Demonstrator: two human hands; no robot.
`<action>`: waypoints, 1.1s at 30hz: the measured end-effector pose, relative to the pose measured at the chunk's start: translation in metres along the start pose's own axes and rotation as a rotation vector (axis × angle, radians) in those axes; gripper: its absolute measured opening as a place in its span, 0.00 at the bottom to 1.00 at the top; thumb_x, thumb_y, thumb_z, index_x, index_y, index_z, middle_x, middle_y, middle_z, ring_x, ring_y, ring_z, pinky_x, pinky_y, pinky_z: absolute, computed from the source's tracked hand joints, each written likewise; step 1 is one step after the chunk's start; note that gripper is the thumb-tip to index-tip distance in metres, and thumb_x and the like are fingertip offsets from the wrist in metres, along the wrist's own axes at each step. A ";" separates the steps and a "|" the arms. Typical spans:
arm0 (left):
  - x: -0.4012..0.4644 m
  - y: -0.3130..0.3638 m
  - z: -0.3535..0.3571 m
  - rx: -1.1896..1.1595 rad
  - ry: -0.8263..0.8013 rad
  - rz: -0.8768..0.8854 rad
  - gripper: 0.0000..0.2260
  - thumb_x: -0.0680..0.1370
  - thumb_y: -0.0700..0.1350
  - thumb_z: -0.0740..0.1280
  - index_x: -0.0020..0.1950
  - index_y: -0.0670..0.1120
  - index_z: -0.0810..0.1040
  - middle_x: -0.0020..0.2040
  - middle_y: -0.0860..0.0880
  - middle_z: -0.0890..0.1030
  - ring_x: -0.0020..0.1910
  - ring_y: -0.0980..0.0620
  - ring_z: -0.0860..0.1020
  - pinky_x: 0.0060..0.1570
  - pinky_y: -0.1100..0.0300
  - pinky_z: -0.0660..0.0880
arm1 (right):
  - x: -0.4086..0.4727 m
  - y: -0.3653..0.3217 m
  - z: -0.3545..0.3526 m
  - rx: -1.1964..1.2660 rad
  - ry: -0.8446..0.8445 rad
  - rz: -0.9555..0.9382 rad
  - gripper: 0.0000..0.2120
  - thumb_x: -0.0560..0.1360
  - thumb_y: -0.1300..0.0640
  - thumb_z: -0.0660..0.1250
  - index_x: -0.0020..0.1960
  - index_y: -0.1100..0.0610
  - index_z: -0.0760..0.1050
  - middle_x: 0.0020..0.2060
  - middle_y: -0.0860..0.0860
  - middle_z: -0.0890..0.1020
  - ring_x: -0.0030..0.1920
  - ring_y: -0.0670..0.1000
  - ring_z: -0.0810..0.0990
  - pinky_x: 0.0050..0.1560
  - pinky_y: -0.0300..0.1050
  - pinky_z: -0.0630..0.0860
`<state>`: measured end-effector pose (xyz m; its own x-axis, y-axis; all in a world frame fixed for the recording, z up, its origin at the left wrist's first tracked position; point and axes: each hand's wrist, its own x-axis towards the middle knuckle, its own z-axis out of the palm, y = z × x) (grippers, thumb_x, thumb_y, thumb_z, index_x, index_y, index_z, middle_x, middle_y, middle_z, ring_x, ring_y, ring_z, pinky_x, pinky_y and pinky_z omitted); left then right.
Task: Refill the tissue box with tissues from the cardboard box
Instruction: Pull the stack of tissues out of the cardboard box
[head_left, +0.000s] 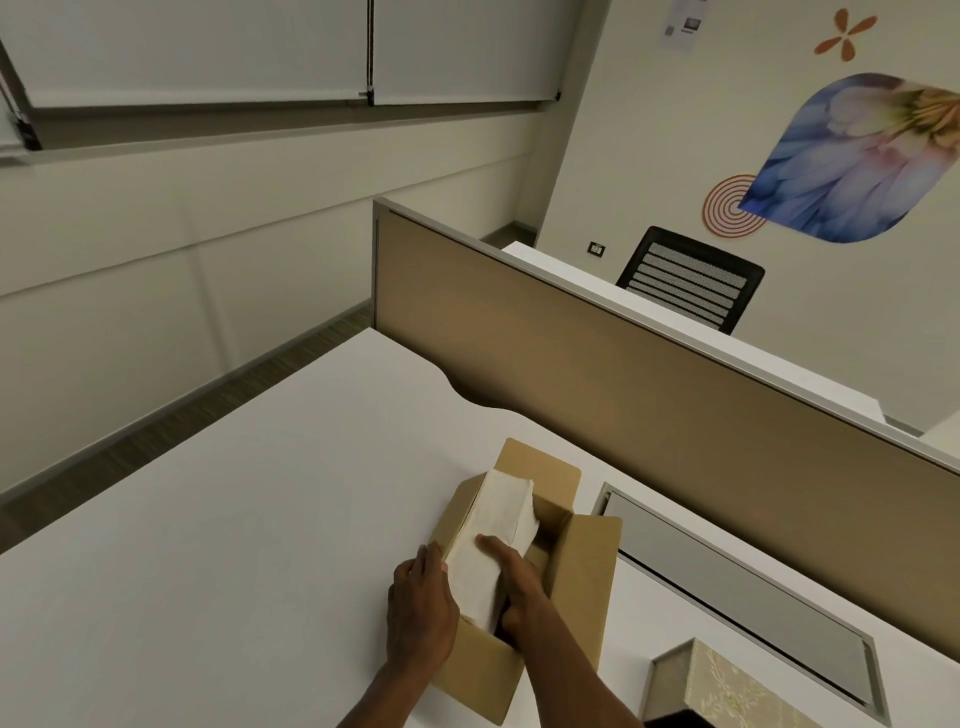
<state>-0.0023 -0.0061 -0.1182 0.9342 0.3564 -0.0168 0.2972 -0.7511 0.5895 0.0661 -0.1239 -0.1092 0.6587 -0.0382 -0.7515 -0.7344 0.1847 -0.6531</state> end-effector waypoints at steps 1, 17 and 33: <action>0.000 0.000 0.000 -0.008 -0.007 -0.006 0.21 0.83 0.50 0.61 0.74 0.45 0.71 0.68 0.45 0.78 0.65 0.46 0.77 0.62 0.56 0.77 | -0.002 0.000 0.000 -0.007 0.007 -0.027 0.44 0.54 0.45 0.87 0.65 0.55 0.73 0.57 0.59 0.84 0.58 0.63 0.83 0.63 0.65 0.79; 0.001 0.008 -0.023 -0.144 -0.268 -0.101 0.27 0.84 0.58 0.46 0.81 0.48 0.55 0.81 0.48 0.59 0.80 0.48 0.57 0.79 0.52 0.55 | -0.048 -0.022 -0.012 0.078 0.015 -0.197 0.39 0.62 0.46 0.84 0.68 0.51 0.70 0.59 0.59 0.82 0.58 0.64 0.82 0.56 0.66 0.81; 0.007 0.118 -0.101 -0.925 -0.749 -0.180 0.31 0.76 0.74 0.52 0.66 0.53 0.73 0.57 0.44 0.83 0.52 0.42 0.84 0.52 0.47 0.83 | -0.120 -0.046 -0.053 0.134 -0.340 -0.239 0.41 0.64 0.41 0.80 0.70 0.57 0.72 0.56 0.65 0.84 0.57 0.67 0.84 0.62 0.66 0.80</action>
<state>0.0192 -0.0362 0.0332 0.8680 -0.2260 -0.4422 0.4670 0.0687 0.8816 0.0124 -0.1797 0.0059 0.8403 0.2259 -0.4929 -0.5421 0.3369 -0.7698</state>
